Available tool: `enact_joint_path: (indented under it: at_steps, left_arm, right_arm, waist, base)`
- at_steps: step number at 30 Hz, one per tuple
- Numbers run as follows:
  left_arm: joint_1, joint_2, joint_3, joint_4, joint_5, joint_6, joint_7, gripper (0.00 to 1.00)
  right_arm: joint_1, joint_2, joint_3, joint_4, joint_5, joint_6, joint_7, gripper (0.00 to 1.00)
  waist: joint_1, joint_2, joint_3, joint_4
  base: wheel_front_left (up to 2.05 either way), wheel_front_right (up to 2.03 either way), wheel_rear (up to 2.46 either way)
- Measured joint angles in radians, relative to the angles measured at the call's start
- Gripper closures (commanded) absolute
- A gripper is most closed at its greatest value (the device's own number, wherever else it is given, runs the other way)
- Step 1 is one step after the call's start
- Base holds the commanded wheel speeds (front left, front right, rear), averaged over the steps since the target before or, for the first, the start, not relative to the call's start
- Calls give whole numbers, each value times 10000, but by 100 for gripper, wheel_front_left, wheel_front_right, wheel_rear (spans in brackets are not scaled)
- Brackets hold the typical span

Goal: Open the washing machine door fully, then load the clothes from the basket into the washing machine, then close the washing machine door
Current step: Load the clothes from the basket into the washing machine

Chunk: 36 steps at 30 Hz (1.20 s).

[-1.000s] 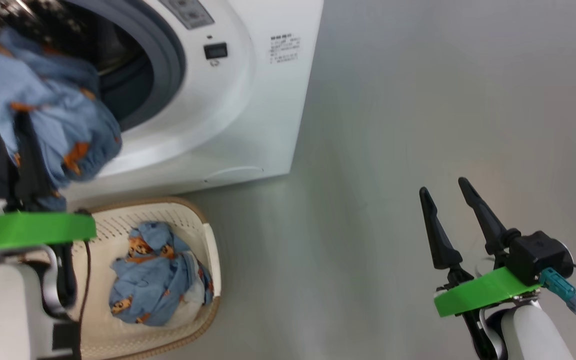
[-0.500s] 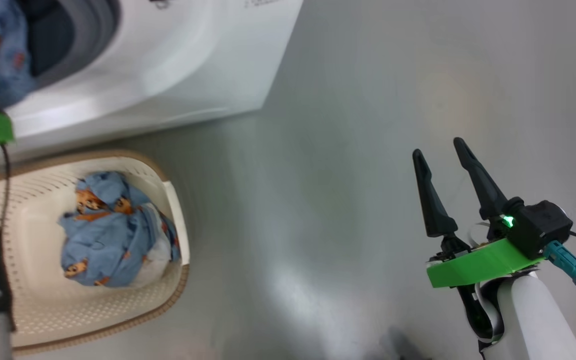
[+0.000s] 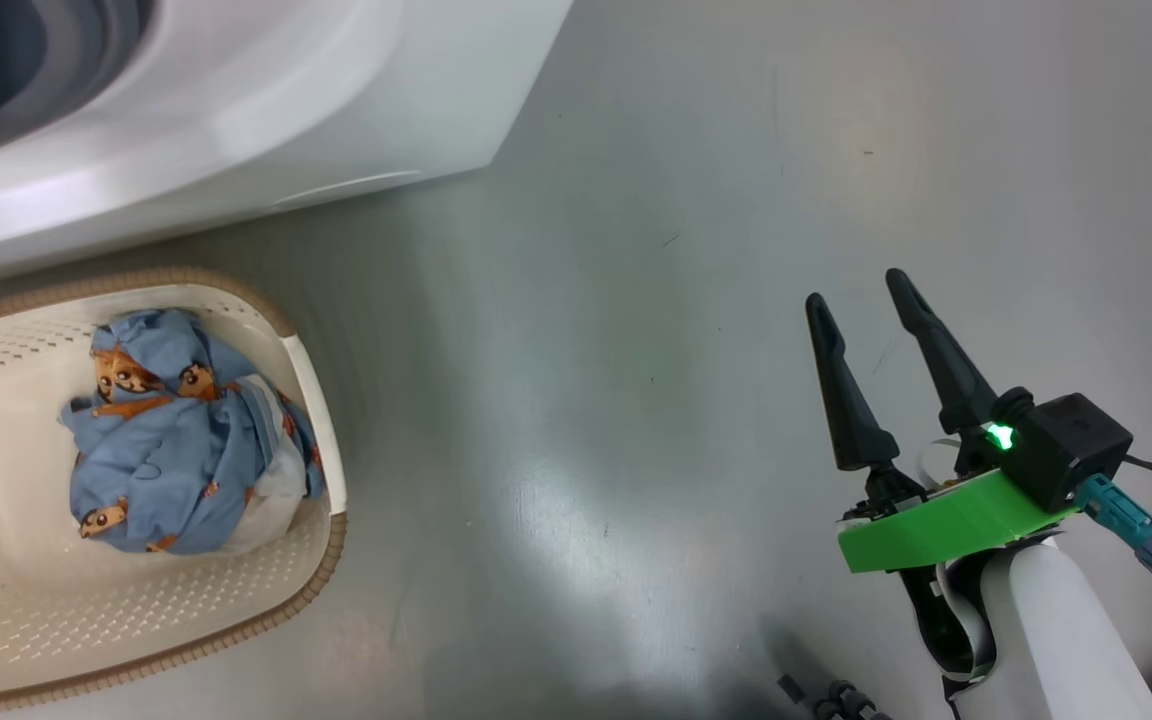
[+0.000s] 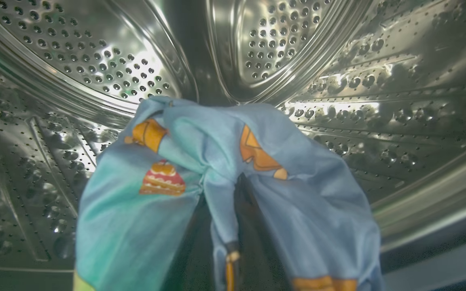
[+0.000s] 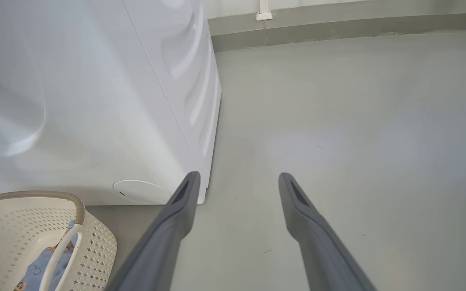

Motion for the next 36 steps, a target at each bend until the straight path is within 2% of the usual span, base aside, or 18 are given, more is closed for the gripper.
enact_joint_path:
  at_steps: [4,6,11,15,19,22,27,32,33,34,35,36]
  left_arm:
    - [-605,215,-485,431,-690,0,591,100]
    - [-918,537,-984,514,-719,0,884,100]
    - [-1656,1120,-1494,619,-1384,-2,1302,100]
    - [-1986,1166,-1576,635,-1956,-2,1260,100]
    - [-2128,1308,-1639,683,-2123,-2,846,100]
    - [-2297,1572,-1893,652,-2128,0,38,100]
    - [-2534,1676,-2341,491,-2205,0,-1488,100]
    - [-2599,1877,-2801,543,-2280,0,-1906,100]
    - [-2598,1919,-2888,617,-2284,0,-1946,85]
    - [-2598,1939,-2932,734,-2320,0,-1981,25]
    - [-2598,1937,-2963,811,-2391,0,-1988,0]
    - [-2598,1939,-3028,894,-2405,0,-1992,0]
  right_arm:
    - [-19,6,90,36,42,0,0,0]
    - [-94,4,136,40,123,0,0,0]
    - [-430,4,280,59,345,0,0,0]
    - [-463,6,424,119,441,0,0,0]
    - [-624,4,508,117,650,0,0,0]
    - [-808,4,566,102,748,0,0,0]
    - [-830,4,577,119,750,0,0,0]
    - [-848,6,627,153,894,0,0,0]
    - [-848,6,627,159,917,0,0,0]
    - [-849,4,625,169,917,0,0,0]
    - [-849,4,621,186,917,0,0,0]
    - [-849,4,612,203,917,0,0,0]
  waist:
    - [0,0,87,7]
    - [0,0,182,-18]
    - [0,0,498,-118]
    - [0,0,764,-173]
    - [0,0,948,-243]
    - [0,0,1128,-332]
    - [0,0,1331,-431]
    - [0,0,1298,-452]
    - [0,0,1275,-448]
    - [0,0,1247,-441]
    - [0,0,1215,-428]
    - [0,0,1179,-412]
  base:
    - [0,0,0]
    - [0,0,0]
    - [0,0,0]
    - [0,0,0]
    - [0,0,0]
    - [0,0,0]
    - [0,0,0]
    - [0,0,0]
    - [0,0,0]
    - [0,0,0]
    - [0,0,0]
    - [0,0,0]
